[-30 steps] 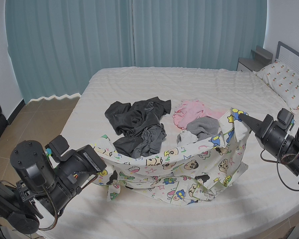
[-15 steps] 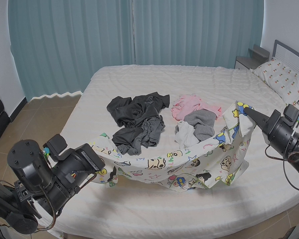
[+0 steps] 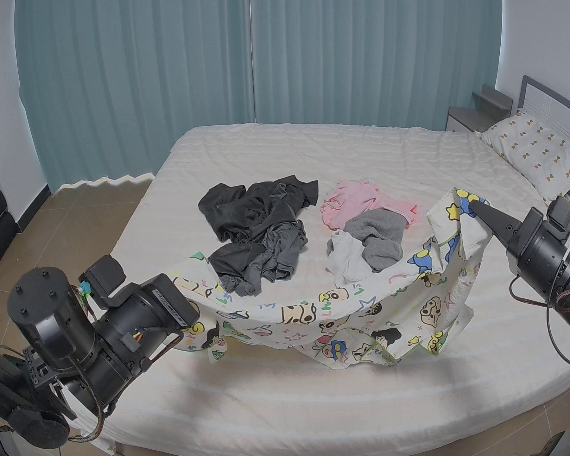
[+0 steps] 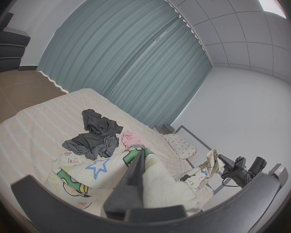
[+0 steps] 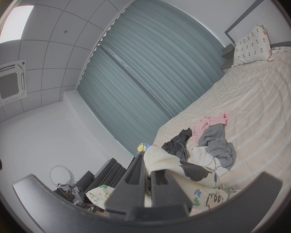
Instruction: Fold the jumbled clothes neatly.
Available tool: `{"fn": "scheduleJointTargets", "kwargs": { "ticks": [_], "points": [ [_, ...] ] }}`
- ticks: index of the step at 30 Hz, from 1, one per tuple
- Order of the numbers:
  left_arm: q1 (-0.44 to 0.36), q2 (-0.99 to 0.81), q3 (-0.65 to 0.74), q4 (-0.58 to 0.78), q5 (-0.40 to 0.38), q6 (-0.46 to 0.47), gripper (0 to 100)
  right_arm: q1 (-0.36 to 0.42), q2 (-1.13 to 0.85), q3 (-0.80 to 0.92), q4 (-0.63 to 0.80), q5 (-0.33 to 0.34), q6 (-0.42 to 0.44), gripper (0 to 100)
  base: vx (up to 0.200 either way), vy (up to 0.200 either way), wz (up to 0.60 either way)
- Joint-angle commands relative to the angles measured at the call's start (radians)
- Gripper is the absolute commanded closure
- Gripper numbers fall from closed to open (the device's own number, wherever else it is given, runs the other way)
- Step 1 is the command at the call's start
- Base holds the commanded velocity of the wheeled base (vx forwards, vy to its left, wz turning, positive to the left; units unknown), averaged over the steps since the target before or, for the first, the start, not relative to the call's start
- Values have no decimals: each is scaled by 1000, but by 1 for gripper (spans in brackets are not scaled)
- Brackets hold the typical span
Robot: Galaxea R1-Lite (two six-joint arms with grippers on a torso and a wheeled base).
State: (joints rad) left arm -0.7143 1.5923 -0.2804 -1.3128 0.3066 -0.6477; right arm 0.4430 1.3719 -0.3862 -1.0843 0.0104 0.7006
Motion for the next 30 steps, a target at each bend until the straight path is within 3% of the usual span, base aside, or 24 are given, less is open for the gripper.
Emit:
{"fn": "scheduleJointTargets", "kwargs": {
  "ticks": [1,30],
  "points": [
    [-10,-6,0,0,0,0,100,0,-2,-2,0,0,0,100,0,-200,0],
    [-30,40,-23,-2,-1,-70,100,-4,-1,-5,-2,2,0,100,0,-200,0]
  ]
}}
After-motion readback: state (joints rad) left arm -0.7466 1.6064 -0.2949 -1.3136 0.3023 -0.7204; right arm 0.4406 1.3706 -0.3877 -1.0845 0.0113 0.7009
